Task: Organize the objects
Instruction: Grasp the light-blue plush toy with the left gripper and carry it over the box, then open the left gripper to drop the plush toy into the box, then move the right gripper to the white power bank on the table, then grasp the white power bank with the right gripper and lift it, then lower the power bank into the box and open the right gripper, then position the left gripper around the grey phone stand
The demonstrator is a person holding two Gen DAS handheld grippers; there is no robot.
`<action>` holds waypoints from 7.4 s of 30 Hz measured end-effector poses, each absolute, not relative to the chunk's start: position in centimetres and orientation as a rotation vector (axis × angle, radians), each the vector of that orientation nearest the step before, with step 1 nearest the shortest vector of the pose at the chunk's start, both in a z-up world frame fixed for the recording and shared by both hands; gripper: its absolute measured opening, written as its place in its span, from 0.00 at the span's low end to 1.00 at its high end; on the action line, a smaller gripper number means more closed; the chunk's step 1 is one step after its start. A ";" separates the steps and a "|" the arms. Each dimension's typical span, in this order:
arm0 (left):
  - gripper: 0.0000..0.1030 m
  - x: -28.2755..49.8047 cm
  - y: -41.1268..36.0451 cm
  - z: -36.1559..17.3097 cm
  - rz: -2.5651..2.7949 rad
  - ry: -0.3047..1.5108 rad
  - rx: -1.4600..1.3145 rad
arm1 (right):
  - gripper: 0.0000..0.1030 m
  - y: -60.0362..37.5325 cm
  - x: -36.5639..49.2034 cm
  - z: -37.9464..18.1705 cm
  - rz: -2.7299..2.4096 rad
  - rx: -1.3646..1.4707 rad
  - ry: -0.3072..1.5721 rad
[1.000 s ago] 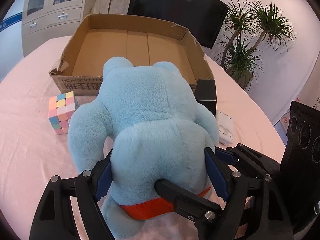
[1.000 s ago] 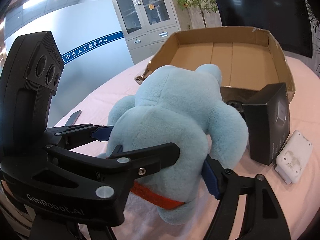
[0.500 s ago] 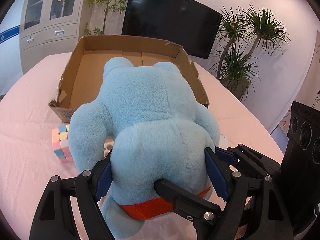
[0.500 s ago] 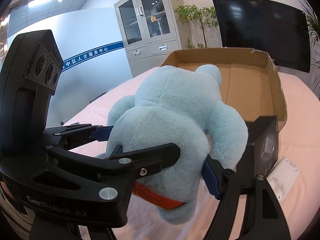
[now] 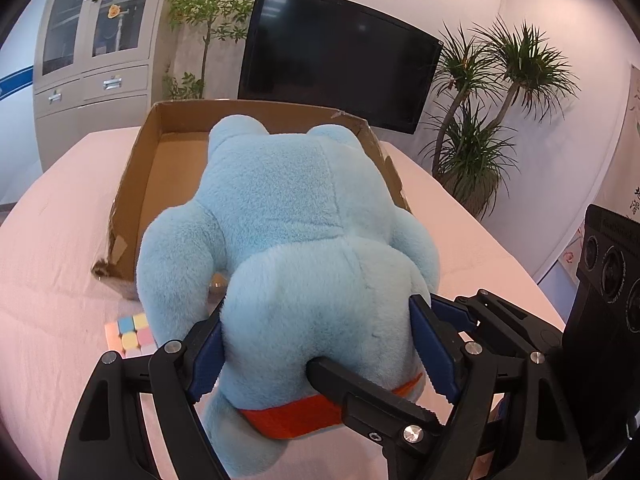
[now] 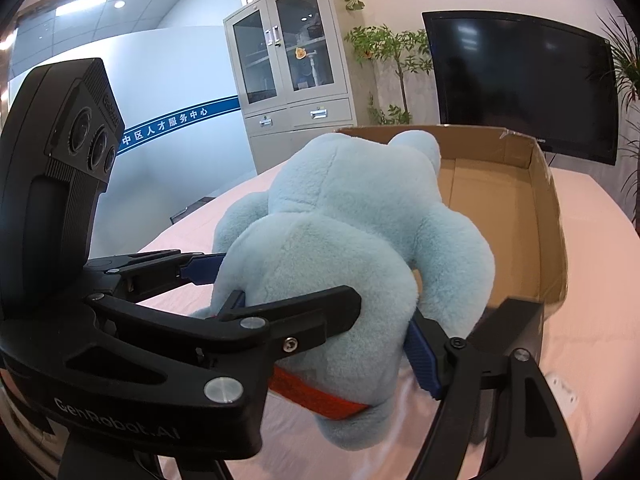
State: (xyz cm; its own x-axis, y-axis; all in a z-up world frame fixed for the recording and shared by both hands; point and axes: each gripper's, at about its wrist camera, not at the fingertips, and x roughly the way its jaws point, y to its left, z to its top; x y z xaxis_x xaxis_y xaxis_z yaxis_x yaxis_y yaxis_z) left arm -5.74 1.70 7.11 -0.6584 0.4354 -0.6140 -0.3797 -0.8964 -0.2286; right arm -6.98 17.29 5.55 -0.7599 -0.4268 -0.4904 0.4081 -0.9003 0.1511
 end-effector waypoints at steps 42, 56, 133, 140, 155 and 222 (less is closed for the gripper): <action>0.78 -30.9 5.6 -1.8 2.348 -0.136 -1.307 | 0.82 17.0 -29.1 0.3 -2.473 1.403 0.195; 0.86 -21.0 5.6 7.4 2.421 -0.212 -1.033 | 0.86 26.0 -16.9 9.6 -2.729 1.100 -0.004; 0.66 -0.9 1.7 -7.9 2.105 0.441 -1.084 | 0.80 14.9 -1.0 -7.4 -2.095 0.985 0.671; 0.66 -0.8 1.7 -7.7 2.086 0.461 -1.076 | 0.73 15.4 -1.9 -8.0 -2.046 1.000 0.586; 0.65 0.0 0.1 -5.6 2.084 0.424 -1.033 | 0.58 15.7 -1.3 -7.0 -2.063 0.985 0.593; 0.59 -12.2 -4.2 -4.2 2.145 0.129 -1.110 | 0.69 14.2 -7.6 -5.1 -2.467 1.116 0.137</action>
